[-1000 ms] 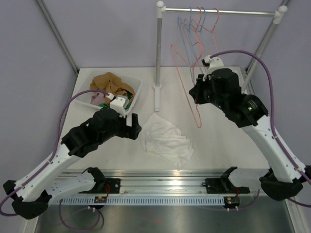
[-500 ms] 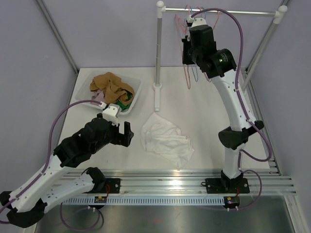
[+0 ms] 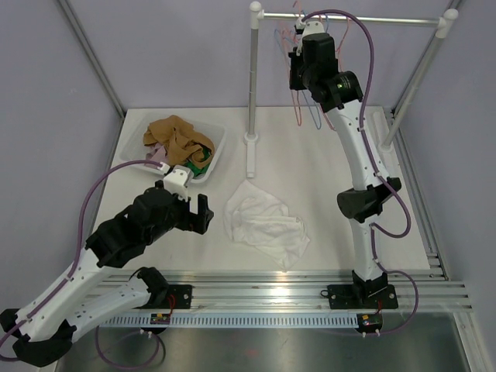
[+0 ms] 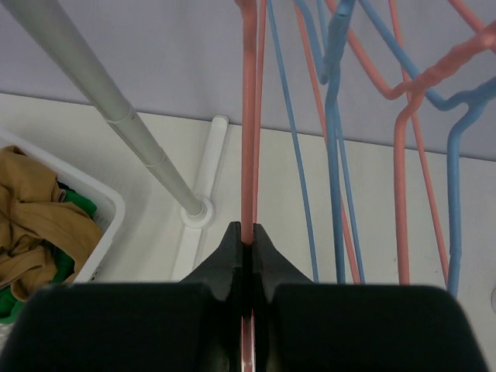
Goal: Remove the tank top from the hanger
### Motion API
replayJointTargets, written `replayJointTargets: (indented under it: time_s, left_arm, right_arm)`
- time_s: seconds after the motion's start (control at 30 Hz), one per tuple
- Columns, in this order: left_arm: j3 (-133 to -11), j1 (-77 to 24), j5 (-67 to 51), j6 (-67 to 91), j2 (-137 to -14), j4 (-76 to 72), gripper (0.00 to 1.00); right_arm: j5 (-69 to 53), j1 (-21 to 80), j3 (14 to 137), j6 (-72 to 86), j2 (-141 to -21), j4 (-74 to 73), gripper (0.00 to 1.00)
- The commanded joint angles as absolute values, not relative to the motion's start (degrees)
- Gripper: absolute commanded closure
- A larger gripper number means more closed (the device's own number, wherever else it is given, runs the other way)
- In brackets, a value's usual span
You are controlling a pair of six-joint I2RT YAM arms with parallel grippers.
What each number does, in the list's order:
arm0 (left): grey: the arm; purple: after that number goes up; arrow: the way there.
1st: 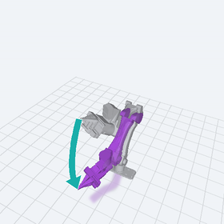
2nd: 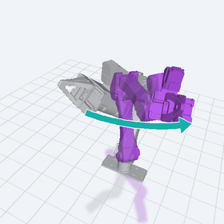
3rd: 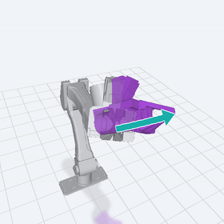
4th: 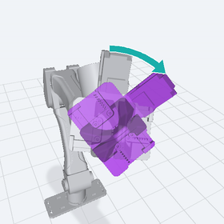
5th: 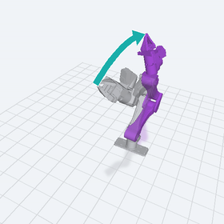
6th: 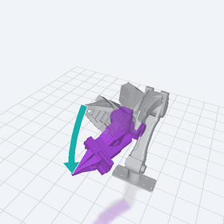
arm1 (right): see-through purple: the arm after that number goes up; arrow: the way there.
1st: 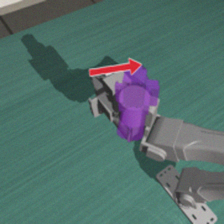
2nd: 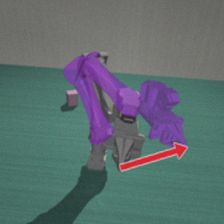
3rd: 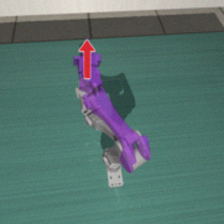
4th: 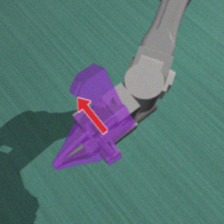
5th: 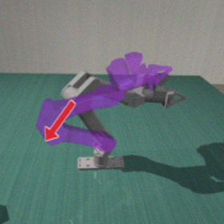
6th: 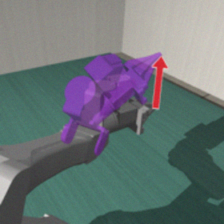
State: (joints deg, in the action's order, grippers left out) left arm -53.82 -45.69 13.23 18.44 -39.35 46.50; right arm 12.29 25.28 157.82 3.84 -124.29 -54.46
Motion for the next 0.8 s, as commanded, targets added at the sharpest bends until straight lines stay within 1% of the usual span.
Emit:
replayJointTargets:
  time_s: [0.0,0.17,0.4,0.63,0.67,0.73,0.77]
  left_arm:
    - [-53.26,-44.83,10.02,17.05,-38.50,42.98,0.01]
    - [-53.09,-44.12,8.35,16.70,-37.97,42.63,0.01]
    - [-52.82,-43.95,8.00,16.70,-36.83,42.19,0.01]
    - [-52.74,-43.68,7.91,16.79,-36.48,42.19,0.01]
    - [-52.73,-43.68,7.91,16.87,-36.47,42.10,0.01]
    - [-52.73,-43.59,7.91,16.87,-36.39,42.10,0.01]
    - [-52.73,-43.59,7.91,17.05,-36.39,42.10,0.01]
  right_arm:
    - [10.29,24.52,159.87,2.72,-124.89,-48.43,1.00]
    - [9.41,23.56,161.01,3.33,-127.35,-49.13,1.00]
    - [7.47,23.03,158.91,5.01,-127.44,-52.29,1.00]
    - [6.68,23.47,152.59,5.98,-121.30,-51.86,1.00]
    - [6.59,23.64,152.14,5.89,-120.59,-51.94,0.98]
    - [6.50,24.17,151.35,5.63,-118.67,-52.12,0.75]
    - [6.59,24.34,151.17,5.54,-118.04,-52.21,0.66]
